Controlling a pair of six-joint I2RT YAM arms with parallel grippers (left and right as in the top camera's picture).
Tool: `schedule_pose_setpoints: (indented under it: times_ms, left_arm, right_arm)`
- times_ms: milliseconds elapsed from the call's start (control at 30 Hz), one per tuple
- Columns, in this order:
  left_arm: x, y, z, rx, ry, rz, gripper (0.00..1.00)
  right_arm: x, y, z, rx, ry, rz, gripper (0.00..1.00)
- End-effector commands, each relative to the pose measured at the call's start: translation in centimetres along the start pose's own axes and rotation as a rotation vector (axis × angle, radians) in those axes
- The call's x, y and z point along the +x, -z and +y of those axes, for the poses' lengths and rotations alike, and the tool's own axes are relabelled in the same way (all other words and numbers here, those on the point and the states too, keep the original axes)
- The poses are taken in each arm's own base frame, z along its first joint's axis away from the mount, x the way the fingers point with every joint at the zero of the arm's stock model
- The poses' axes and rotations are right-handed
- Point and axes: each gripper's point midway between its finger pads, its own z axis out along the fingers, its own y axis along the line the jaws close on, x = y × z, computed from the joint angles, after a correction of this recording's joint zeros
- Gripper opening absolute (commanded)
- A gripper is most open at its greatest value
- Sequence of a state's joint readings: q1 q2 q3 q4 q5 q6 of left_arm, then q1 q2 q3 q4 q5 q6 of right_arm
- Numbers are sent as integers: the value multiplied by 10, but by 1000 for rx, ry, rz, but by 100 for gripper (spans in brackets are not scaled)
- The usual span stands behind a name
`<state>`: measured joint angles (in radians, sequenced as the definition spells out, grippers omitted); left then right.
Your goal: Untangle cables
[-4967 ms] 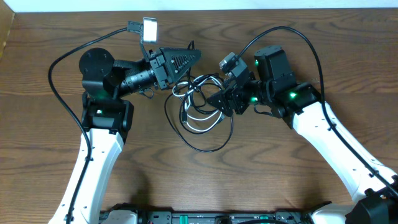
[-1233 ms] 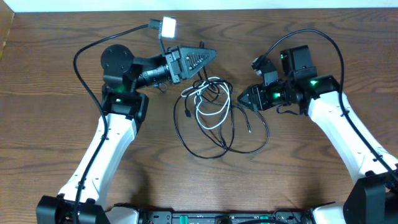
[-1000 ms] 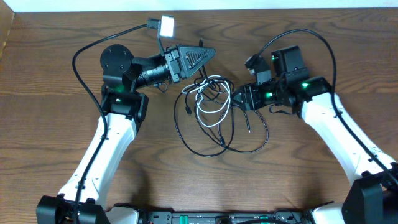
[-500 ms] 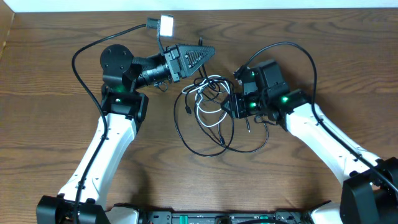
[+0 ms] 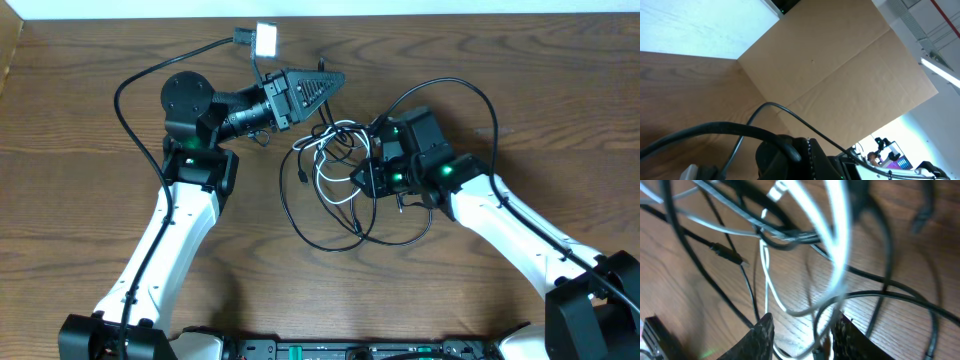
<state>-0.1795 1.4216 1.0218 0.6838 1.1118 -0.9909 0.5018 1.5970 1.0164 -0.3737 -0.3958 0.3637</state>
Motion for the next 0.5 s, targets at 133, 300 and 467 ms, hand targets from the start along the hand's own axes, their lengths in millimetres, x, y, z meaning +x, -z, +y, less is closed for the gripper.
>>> schedule_pose_setpoints:
  times_ms: [133, 300, 467]
  left_arm:
    - [-11, 0, -7, 1, -40, -35, 8]
    - [-12, 1, -6, -2, -41, -38, 8]
    - [-18, 8, -2, -17, -43, -56, 8]
  right_arm:
    - [7, -8, 10, -12, -8, 15, 28]
    - [10, -10, 14, -16, -12, 23, 15]
    - [11, -10, 13, -15, -27, 27, 1]
